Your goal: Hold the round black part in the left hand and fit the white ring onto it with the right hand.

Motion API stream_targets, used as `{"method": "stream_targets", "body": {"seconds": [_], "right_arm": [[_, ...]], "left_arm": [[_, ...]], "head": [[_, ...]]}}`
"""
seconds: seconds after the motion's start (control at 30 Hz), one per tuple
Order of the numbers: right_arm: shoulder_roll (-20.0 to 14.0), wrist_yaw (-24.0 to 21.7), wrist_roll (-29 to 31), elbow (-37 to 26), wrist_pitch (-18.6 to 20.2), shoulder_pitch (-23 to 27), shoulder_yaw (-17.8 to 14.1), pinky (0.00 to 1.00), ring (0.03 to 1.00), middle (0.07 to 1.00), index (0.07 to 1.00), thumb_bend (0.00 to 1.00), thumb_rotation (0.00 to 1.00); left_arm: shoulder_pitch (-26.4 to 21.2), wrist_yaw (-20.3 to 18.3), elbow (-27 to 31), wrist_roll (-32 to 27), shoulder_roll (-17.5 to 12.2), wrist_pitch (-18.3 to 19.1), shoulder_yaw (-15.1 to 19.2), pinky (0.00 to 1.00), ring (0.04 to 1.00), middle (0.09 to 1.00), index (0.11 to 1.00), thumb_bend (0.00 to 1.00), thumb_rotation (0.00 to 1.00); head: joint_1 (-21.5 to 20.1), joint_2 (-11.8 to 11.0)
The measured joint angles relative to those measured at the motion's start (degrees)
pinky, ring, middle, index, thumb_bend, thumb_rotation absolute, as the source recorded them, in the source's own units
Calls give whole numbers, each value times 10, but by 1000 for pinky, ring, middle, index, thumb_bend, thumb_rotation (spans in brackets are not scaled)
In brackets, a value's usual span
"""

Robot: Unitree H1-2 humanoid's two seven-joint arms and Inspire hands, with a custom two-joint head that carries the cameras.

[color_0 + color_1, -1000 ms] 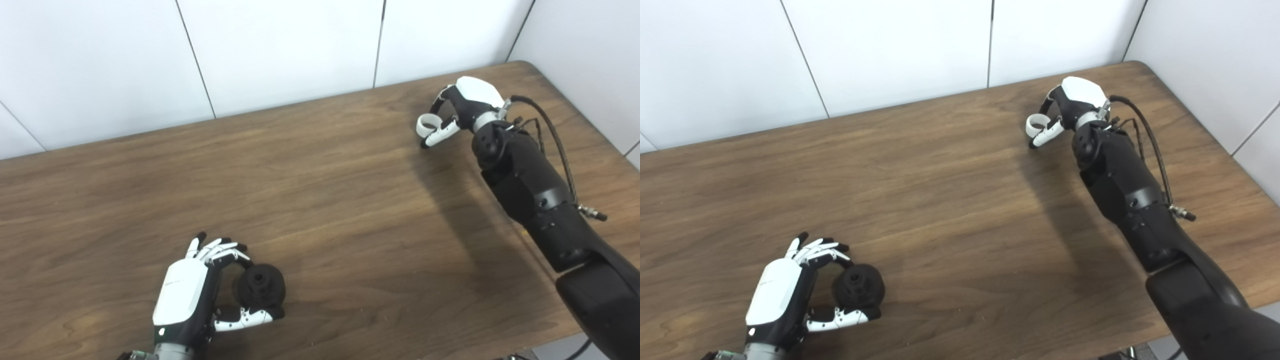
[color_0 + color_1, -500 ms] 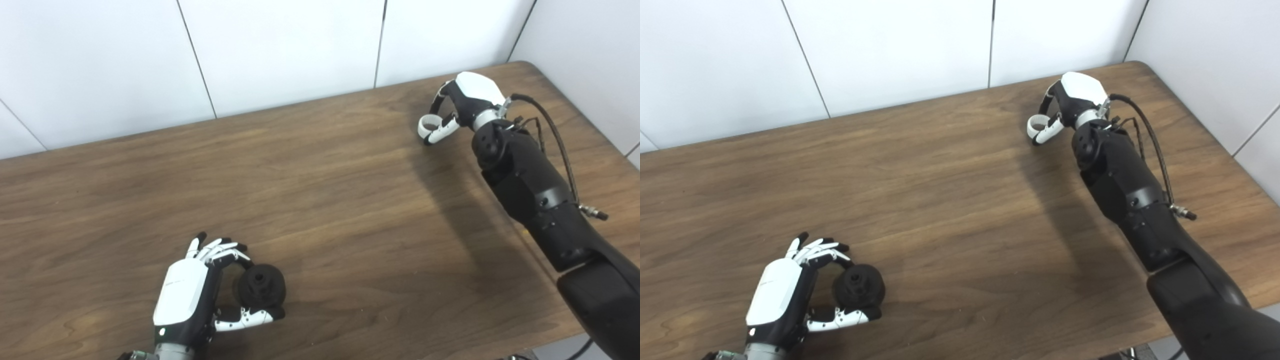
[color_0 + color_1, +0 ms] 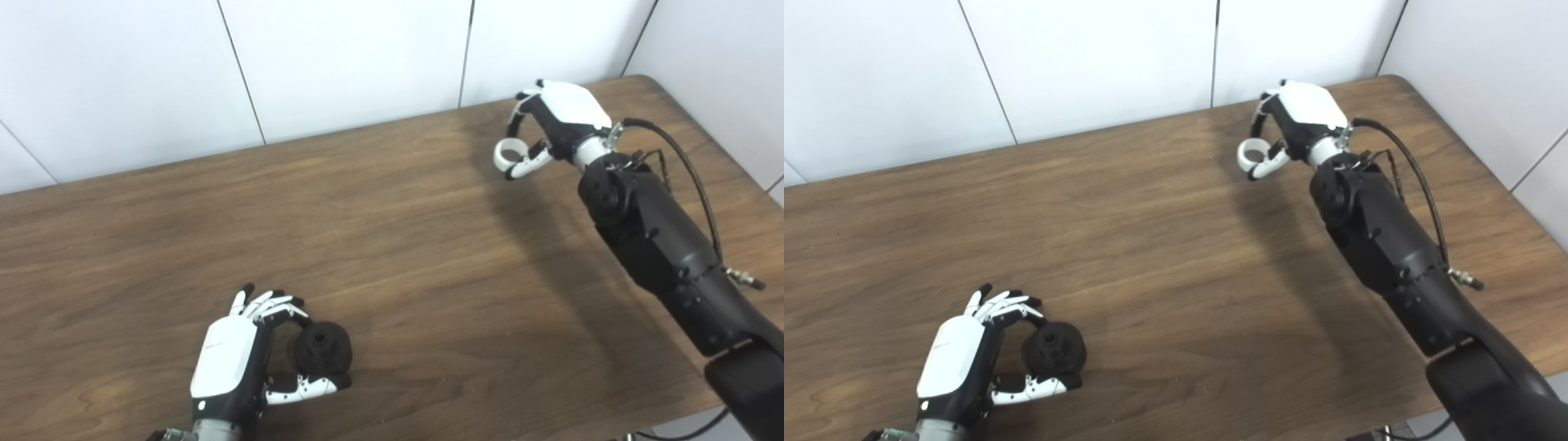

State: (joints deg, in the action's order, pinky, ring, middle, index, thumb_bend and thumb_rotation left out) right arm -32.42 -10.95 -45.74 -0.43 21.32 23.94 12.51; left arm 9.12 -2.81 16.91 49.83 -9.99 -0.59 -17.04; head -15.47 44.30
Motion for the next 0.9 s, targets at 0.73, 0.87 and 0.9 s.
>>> {"method": "stream_targets", "body": {"seconds": [0.73, 0.87, 0.9], "right_arm": [[78, -106, -8, -245, -21, -120, 46, 1000, 995, 891, 485, 524, 144], [80, -112, -8, -254, -41, -130, 47, 1000, 989, 890, 485, 523, 145], [82, -112, -8, -255, -43, -133, 47, 1000, 989, 890, 485, 523, 144]], "left_arm": [[-4, 18, -19, 35, 43, 17, -40, 1000, 877, 774, 484, 523, 51], [-6, 23, -23, 40, 49, 21, -48, 1000, 882, 777, 484, 524, 52], [-6, 23, -24, 41, 50, 21, -50, 1000, 882, 778, 484, 524, 52]], "head": [[105, -11], [122, -9], [126, -8]]}}
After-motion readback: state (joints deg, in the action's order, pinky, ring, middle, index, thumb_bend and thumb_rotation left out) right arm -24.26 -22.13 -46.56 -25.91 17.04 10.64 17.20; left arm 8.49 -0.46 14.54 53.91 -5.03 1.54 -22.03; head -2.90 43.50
